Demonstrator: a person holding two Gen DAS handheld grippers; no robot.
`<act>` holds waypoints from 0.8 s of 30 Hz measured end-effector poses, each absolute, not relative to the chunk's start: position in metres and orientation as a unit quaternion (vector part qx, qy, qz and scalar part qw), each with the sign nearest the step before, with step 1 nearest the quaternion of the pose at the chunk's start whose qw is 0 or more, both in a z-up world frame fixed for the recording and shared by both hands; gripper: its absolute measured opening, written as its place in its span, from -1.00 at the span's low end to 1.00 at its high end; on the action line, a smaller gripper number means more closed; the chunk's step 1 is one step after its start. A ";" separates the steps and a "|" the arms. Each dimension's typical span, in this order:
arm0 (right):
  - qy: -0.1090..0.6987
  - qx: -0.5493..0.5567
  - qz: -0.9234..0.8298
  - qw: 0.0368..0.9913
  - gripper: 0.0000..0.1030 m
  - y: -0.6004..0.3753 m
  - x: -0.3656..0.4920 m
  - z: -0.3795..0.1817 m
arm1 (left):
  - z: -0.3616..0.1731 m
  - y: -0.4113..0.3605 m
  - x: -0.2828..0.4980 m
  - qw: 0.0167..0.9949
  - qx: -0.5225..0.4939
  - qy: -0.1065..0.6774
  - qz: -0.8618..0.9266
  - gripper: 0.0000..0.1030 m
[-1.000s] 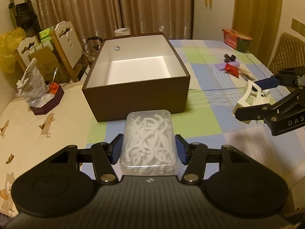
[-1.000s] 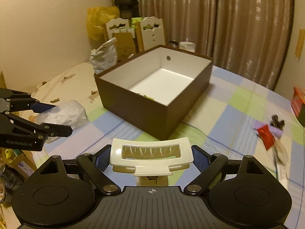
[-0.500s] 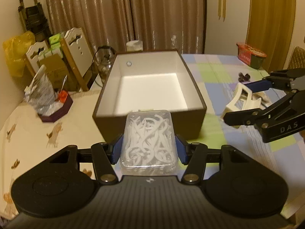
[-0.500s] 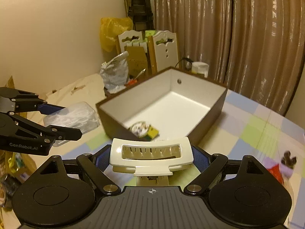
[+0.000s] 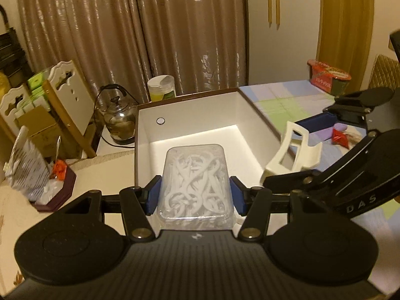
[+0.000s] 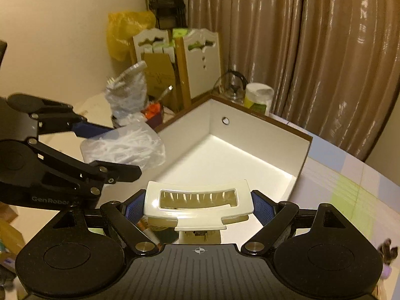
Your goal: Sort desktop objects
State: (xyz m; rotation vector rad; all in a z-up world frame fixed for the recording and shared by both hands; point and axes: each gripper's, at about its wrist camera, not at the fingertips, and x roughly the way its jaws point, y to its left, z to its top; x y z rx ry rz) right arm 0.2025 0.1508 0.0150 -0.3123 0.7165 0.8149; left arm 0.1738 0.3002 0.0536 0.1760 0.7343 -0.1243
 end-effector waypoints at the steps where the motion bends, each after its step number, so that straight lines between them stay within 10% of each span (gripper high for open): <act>1: 0.344 -0.152 0.384 0.843 0.67 0.157 0.210 0.012 | 0.049 0.304 0.181 0.926 0.085 0.362 -0.063 0.01; 24: 0.396 -0.237 0.381 0.801 0.67 0.192 0.257 -0.049 | 0.009 0.333 0.233 0.921 0.073 0.374 -0.077 0.02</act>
